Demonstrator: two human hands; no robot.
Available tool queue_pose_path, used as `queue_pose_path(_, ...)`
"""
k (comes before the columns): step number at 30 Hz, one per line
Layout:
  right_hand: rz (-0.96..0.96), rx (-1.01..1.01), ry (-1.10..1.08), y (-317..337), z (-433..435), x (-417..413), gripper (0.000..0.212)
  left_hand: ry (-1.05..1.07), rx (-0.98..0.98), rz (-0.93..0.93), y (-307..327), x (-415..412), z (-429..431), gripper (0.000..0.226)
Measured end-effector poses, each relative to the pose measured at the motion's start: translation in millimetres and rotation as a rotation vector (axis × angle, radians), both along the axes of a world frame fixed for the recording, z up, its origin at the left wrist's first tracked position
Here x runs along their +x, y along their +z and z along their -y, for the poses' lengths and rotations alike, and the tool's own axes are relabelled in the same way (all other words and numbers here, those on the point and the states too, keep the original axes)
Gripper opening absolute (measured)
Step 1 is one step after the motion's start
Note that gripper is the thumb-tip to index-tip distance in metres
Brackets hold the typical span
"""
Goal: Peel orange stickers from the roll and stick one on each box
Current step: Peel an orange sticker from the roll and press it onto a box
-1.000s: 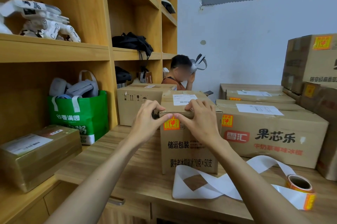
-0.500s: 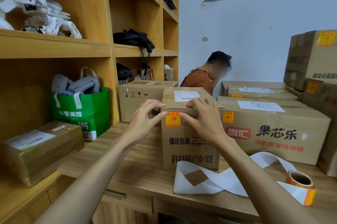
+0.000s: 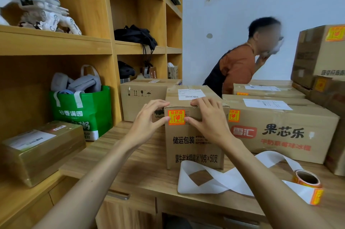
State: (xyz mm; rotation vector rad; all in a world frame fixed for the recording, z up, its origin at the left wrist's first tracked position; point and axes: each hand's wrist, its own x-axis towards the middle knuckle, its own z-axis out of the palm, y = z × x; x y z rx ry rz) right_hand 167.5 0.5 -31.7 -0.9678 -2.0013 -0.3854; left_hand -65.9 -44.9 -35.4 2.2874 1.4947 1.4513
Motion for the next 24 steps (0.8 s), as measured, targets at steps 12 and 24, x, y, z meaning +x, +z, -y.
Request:
queue_pose_path(12,0.09,0.015,-0.039,-3.0,1.1,2.0,0.062,0.027,0.019,-0.065,-7.2,2.4,2.4,0.062)
queue_pose_path(24,-0.107,-0.099,-0.032,1.1,10.9,45.9,0.061,-0.008,-0.042,0.039,-7.1,-8.3,10.5,0.061)
